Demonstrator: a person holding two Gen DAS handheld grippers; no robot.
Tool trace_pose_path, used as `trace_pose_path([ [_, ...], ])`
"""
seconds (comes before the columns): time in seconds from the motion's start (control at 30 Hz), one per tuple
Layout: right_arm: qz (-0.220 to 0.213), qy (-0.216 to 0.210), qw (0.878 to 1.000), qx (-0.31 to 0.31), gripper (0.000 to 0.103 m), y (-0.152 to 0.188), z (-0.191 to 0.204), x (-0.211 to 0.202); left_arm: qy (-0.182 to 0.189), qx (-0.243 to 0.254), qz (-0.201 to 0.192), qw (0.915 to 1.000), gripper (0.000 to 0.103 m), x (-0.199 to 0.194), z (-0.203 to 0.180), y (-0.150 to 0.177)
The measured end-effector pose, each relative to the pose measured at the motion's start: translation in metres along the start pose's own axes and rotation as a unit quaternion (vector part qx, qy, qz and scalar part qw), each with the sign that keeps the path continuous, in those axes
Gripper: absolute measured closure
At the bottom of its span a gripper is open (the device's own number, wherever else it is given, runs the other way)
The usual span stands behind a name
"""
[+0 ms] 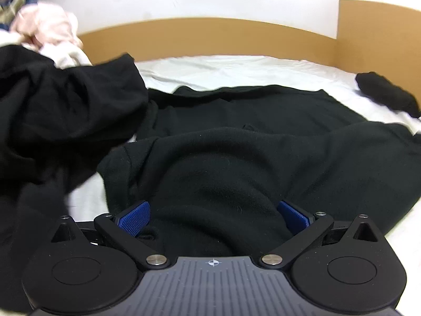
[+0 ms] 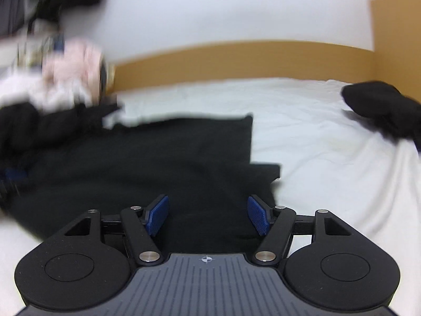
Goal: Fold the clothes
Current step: 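Open both tools to release the folded edge onto the garment, then roll both tools and grasp the garment's folded edge again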
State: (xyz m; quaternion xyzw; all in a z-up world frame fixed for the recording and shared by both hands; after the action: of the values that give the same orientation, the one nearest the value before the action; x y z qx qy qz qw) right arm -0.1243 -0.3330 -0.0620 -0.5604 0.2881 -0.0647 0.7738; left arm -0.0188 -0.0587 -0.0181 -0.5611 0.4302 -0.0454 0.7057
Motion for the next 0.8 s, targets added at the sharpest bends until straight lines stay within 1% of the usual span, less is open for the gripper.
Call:
trace_pose_path([
  [0.03,-0.017,-0.009,1.000,-0.009,0.030,0.000,0.002,-0.005,-0.004,-0.002,-0.007,1.0000,0.000,-0.004,0.000,0.001],
  [0.1,-0.024,-0.019,0.999,-0.044,0.027,0.002,0.011,-0.010,-0.011,-0.009,-0.021,0.9997,0.000,-0.012,0.002,0.003],
  [0.17,-0.011,-0.035,0.996,-0.085,0.027,0.008,0.024,-0.007,-0.021,-0.009,-0.042,0.9988,0.001,-0.024,0.003,0.006],
  [0.2,-0.003,-0.034,0.994,-0.105,0.027,0.010,0.030,-0.005,-0.027,-0.009,-0.053,0.9982,0.001,-0.030,0.004,0.007],
  [0.23,0.002,-0.033,0.992,-0.121,0.027,0.013,0.035,-0.006,-0.030,0.003,-0.063,0.9976,0.001,-0.037,0.002,0.008],
  [0.27,0.007,-0.034,0.990,-0.136,0.027,0.016,0.040,-0.006,-0.029,0.023,-0.072,0.9967,0.001,-0.043,-0.001,0.009],
  [0.3,0.008,-0.044,0.988,-0.149,0.026,0.018,0.044,-0.007,-0.018,0.049,-0.078,0.9956,0.001,-0.049,-0.007,0.010],
  [0.37,-0.004,-0.080,0.983,-0.167,0.026,0.021,0.053,-0.016,0.006,0.101,-0.091,0.9907,0.001,-0.062,-0.020,0.012],
  [0.4,-0.010,-0.100,0.980,-0.174,0.024,0.022,0.056,-0.021,0.026,0.128,-0.091,0.9872,0.001,-0.066,-0.028,0.012],
  [0.43,-0.012,-0.112,0.977,-0.179,0.019,0.017,0.062,-0.016,0.044,0.155,-0.087,0.9830,0.001,-0.069,-0.036,0.011],
  [0.47,-0.013,-0.122,0.975,-0.183,0.018,0.011,0.070,-0.011,0.059,0.189,-0.076,0.9773,0.001,-0.071,-0.044,0.011],
  [0.5,-0.012,-0.123,0.974,-0.189,0.018,0.008,0.074,-0.013,0.068,0.229,-0.065,0.9689,0.001,-0.071,-0.051,0.011],
  [0.57,-0.010,-0.118,0.970,-0.214,0.018,0.006,0.078,-0.009,0.060,0.317,-0.053,0.9450,0.001,-0.071,-0.062,0.015],
  [0.6,-0.008,-0.109,0.967,-0.231,0.018,0.006,0.079,-0.011,0.052,0.353,-0.046,0.9331,0.001,-0.069,-0.063,0.017],
  [0.63,-0.007,-0.099,0.964,-0.246,0.018,0.008,0.080,-0.012,0.047,0.377,-0.037,0.9242,0.001,-0.067,-0.063,0.019],
  [0.7,0.001,-0.088,0.961,-0.263,0.018,0.010,0.077,-0.015,0.038,0.413,-0.015,0.9098,0.001,-0.062,-0.059,0.023],
  [0.73,0.005,-0.082,0.961,-0.265,0.018,0.011,0.074,-0.017,0.029,0.436,-0.008,0.8996,0.001,-0.060,-0.058,0.026],
  [0.8,0.010,-0.075,0.958,-0.275,0.018,0.016,0.069,-0.021,0.014,0.485,-0.011,0.8743,0.001,-0.059,-0.056,0.031],
])
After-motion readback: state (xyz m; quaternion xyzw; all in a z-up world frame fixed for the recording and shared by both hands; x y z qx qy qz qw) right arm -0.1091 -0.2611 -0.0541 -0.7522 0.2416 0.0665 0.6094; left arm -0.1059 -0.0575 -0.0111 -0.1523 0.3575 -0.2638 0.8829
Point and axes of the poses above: each gripper's, at about its wrist camera, not at the fingertips, and x roughly the way its jaws point, z to its left, y to its underside, the point moved 5 cm from there along x, roughly the way its jaws point, and after that the axes turned 1 degree about y, right-handed, at the moved point
